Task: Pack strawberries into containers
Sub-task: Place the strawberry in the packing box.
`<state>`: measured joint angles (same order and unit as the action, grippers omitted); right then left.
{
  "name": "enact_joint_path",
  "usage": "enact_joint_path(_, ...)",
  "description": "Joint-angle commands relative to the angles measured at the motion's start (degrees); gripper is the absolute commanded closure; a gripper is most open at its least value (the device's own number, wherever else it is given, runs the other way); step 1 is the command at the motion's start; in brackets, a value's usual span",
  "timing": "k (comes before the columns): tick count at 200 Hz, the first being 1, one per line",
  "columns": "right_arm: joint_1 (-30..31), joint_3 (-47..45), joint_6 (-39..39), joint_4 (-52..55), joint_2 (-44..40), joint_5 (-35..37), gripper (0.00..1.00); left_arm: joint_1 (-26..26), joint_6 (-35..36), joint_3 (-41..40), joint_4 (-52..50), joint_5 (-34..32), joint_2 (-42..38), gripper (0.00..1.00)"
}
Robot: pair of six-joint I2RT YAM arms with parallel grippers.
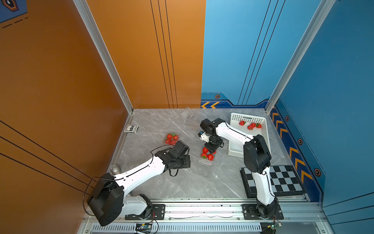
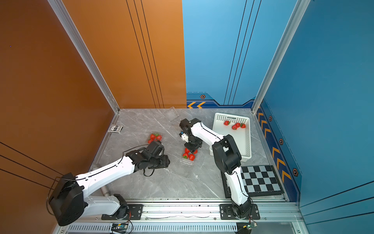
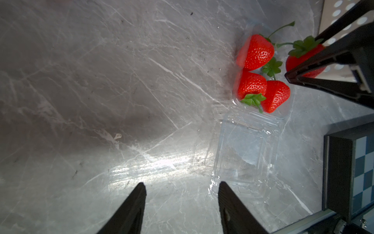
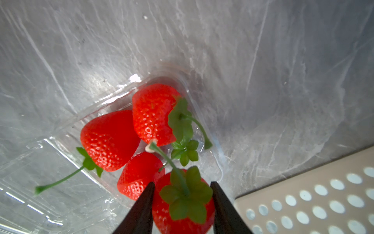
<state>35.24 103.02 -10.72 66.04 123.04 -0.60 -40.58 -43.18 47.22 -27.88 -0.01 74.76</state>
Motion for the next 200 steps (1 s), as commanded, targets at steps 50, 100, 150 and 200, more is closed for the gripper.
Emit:
enact_joint_path(50,-0.69,1.63,-0.42,1.11,0.97,0.14,0.5,-0.27,-0.06,0.5,-0.15,-1.04,0.67,0.41)
enact_joint_path(100,-2.85,0.25,0.6,-0.76,-3.74,-5.25,0.5,-0.64,-1.39,-0.87,-2.18,-0.96,-1.49,0.41)
enact_joint_path(150,-6.77,-6.88,4.45,-9.07,-10.35,-12.83,0.46,-3.49,-8.33,-4.68,-10.24,-1.33,-7.79,0.4)
enact_joint_path(200,-10.93,-8.15,9.83,-14.71,-9.03,-21.89,0.41,-12.78,-18.5,-9.38,-5.67,-1.2,-6.93,0.42)
